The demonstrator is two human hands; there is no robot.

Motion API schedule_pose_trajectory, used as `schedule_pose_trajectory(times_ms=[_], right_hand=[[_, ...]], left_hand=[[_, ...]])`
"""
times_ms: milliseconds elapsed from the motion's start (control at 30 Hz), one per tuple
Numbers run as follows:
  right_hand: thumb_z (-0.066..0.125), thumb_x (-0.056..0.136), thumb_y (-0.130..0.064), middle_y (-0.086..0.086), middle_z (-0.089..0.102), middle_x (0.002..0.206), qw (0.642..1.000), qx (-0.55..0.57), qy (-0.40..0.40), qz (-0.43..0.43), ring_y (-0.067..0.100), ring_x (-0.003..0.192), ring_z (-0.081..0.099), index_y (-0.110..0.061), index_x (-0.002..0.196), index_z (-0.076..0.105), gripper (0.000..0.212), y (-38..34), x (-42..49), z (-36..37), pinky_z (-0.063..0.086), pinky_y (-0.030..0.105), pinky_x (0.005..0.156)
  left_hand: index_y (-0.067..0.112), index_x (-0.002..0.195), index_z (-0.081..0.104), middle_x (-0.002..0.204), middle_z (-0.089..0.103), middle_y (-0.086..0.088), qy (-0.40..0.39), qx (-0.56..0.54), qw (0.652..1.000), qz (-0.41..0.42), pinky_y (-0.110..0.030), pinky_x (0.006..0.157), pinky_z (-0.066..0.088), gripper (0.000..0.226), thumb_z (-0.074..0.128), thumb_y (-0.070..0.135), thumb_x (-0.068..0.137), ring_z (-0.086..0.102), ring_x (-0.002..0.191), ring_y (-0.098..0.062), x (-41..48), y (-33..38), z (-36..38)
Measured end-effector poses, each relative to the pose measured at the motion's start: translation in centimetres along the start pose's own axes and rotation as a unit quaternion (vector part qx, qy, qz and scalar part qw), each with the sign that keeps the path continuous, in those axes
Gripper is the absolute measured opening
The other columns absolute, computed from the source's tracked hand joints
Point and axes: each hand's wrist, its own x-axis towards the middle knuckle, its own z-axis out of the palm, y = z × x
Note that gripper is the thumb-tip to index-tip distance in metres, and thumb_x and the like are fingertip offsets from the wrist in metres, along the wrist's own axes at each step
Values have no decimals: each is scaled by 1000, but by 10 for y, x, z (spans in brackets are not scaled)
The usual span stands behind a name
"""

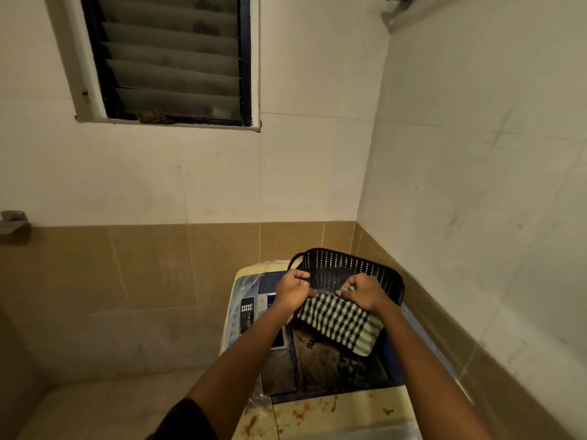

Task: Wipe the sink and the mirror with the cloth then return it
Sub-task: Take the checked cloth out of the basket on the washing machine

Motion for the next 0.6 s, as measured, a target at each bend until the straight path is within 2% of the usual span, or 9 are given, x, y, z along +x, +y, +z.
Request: schedule_pose_trajectory(times_ms=[67,167,233,333,400,467,533,600], right_hand=[[68,83,-26,0,68,80,997,29,71,-21,18,81,64,-20,77,66,8,-12,-8,-4,47,28,69],[63,87,-29,-5,62,68,977,83,182,-68,10,60,56,-19,87,68,11,-42,-27,-4,41,28,56],[60,89,-28,-6,61,74,961,119,232,-95,11,65,55,-17,94,67,14,-72,-45,3,38,26,60],[59,90,-22,-1,64,83,941,181,259,-120,15,74,59,-14,100,66,14,-125,-80,36,39,25,64],[60,90,-16,4,68,84,927,248,247,-137,17,74,60,-10,99,65,12,-161,-111,75,44,29,65],[59,90,-12,2,64,83,923,290,199,-155,16,73,57,-9,99,63,11,-200,-149,124,42,28,65],[57,91,-14,-3,61,89,922,329,105,-172,14,82,57,-15,102,59,11,-234,-187,177,43,26,72],[56,91,-17,-5,62,92,917,351,-12,-189,15,88,60,-24,103,53,14,-271,-229,228,48,33,80]], left_hand=[[17,94,59,84,58,-2,-39,-19,999,30,-35,90,52,32,61,-10,78,58,90,-19,-8,15,-15],[11,99,60,80,54,3,-40,-38,996,77,-23,79,49,35,60,-15,76,54,81,-13,-24,40,-48],[9,103,59,83,55,3,-23,-31,995,94,-21,79,47,38,59,-16,75,53,84,-13,-37,54,-76],[11,104,62,89,58,4,10,24,994,108,-26,85,47,37,62,-12,75,55,92,-15,-69,62,-135],[8,108,62,95,61,4,26,88,988,122,-21,83,46,39,67,-10,74,55,95,-13,-99,55,-180],[6,111,61,105,61,-1,30,153,980,126,-20,85,46,42,70,-9,73,55,99,-12,-138,40,-232],[10,112,60,112,61,-2,24,227,966,120,-20,82,48,44,72,-6,72,57,103,-12,-183,23,-284],[15,112,61,114,65,-3,38,303,947,100,-24,83,49,46,74,-2,71,60,106,-12,-242,4,-338]])
